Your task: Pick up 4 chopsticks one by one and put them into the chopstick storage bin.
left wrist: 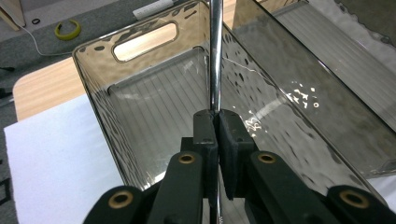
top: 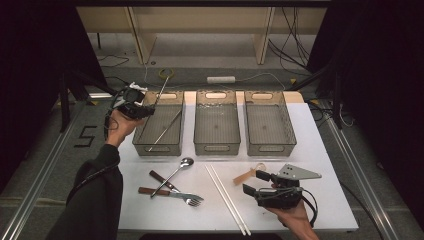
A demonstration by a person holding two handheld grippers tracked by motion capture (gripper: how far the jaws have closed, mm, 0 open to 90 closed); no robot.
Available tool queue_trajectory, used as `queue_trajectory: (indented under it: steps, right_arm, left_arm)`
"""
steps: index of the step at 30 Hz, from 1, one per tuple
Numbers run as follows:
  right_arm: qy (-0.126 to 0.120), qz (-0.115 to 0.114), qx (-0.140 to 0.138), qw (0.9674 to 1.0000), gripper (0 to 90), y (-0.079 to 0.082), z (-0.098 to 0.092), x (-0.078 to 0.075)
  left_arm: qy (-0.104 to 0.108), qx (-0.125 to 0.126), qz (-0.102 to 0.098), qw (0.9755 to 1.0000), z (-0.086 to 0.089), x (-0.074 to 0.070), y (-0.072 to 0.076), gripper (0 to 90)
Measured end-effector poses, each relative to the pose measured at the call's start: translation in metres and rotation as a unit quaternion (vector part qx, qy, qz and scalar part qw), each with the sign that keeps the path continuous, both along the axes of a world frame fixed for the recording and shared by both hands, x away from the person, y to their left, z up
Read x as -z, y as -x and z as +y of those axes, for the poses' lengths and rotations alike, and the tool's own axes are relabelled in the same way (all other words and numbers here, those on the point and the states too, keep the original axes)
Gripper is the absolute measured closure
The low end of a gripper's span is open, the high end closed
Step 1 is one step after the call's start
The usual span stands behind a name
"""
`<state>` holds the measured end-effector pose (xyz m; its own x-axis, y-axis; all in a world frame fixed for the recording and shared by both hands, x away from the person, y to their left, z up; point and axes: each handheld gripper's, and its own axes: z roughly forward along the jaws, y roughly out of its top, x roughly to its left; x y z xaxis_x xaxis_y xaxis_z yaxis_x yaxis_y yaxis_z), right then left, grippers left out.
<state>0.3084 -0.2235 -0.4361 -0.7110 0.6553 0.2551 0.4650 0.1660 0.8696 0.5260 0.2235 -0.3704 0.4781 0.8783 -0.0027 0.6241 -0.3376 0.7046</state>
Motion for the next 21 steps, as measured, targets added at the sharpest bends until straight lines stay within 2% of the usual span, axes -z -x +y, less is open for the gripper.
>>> queue_trajectory:
  steps: [10, 21]
  right_arm:
    - [0.000, 0.001, -0.001, 1.0000, 27.7, 0.000, 0.001, 0.000]
    - [0.003, 0.001, -0.001, 1.0000, 27.7, 0.000, 0.001, 0.001]
  left_arm:
    - [0.000, -0.008, 0.005, 0.9999, 0.004, 0.017, -0.001, 85.6]
    - [-0.001, -0.018, 0.013, 0.9998, 0.003, 0.027, -0.002, 85.5]
